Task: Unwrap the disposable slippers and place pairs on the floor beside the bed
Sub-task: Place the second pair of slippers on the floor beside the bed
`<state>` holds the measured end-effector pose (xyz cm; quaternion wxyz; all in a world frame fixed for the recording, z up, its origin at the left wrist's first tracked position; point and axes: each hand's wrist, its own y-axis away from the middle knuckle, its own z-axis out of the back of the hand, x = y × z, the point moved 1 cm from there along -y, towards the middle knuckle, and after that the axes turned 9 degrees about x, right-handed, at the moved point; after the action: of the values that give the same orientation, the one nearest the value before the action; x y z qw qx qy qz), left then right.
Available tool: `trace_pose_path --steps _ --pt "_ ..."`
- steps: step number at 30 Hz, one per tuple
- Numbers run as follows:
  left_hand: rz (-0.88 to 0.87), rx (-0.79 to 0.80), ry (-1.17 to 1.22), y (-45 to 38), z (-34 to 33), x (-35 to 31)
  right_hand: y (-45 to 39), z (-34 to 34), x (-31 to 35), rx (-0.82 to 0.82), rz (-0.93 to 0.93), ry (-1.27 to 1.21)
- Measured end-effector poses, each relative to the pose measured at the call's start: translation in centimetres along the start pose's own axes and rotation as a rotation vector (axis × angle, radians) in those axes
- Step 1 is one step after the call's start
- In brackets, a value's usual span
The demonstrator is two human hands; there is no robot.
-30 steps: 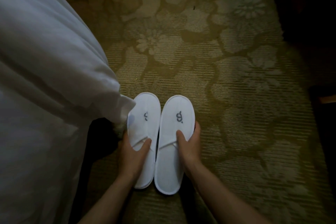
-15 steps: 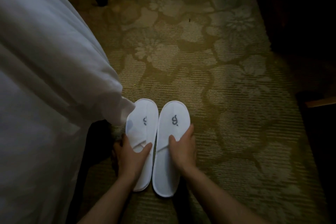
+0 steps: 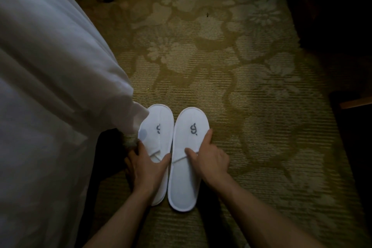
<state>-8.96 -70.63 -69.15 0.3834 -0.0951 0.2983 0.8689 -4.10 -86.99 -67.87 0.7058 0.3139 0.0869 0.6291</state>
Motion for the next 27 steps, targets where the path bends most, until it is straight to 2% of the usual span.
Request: trace_pose_path --steps 13,19,27 --pt "0.009 0.009 -0.099 -0.1 0.4 0.1 -0.4 -0.4 0.0 0.016 0.035 0.032" --pt "-0.275 -0.079 -0.378 0.7 0.4 -0.4 -0.4 -0.2 0.0 0.029 0.05 0.032" --pt "-0.217 -0.03 -0.34 0.9 0.4 -1.0 -0.8 -0.6 0.1 0.044 0.069 0.022"
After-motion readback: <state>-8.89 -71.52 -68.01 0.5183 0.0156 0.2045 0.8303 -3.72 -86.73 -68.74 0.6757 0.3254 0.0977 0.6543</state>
